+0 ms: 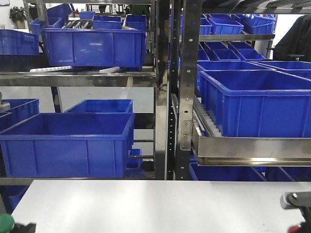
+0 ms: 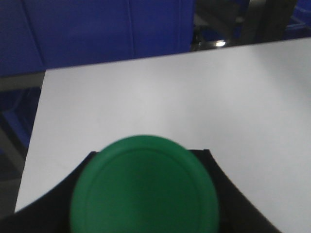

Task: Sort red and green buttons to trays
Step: 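Close the left gripper on the green button, right on the red, then lift both held buttons up off the table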

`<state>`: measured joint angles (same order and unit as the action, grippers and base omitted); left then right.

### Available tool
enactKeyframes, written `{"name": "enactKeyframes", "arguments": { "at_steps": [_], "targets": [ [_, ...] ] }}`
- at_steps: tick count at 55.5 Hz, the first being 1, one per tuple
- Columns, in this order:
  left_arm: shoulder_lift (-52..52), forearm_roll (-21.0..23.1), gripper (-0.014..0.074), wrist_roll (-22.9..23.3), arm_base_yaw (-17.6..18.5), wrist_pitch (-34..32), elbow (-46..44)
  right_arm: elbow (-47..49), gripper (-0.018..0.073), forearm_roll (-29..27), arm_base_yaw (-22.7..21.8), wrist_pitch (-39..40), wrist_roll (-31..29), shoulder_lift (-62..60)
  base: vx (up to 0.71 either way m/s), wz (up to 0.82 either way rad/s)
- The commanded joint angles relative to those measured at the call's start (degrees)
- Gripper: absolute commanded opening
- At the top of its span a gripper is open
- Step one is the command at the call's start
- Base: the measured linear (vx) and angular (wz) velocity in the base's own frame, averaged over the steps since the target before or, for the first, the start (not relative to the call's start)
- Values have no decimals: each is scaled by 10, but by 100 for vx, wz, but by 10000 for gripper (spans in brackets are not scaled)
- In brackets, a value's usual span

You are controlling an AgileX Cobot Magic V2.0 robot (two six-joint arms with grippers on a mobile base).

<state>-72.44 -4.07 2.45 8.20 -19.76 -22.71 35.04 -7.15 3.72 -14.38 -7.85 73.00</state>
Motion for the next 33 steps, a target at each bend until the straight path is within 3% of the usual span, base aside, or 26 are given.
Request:
{"name": "enactKeyframes", "arguments": {
  "at_steps": [1, 6, 12, 26, 33],
  "targets": [
    [59, -6, 3, 18, 18, -1, -46, 13, -10, -4, 42, 73, 11, -63, 0, 0],
    [96, -6, 3, 22, 33, 53, -83, 20, -10, -6, 72, 98, 29, -102, 0, 0],
    [133, -5, 3, 22, 51, 108, -124, 52, -10, -5, 82, 70, 37, -130, 0, 0],
    [210, -4, 3, 26, 75, 126, -162, 156, -10, 1, 82, 12, 33, -148, 0, 0],
    [245, -2, 3, 26, 75, 174, -162, 160, -10, 0, 82, -7, 30, -166, 0, 0]
  ]
}}
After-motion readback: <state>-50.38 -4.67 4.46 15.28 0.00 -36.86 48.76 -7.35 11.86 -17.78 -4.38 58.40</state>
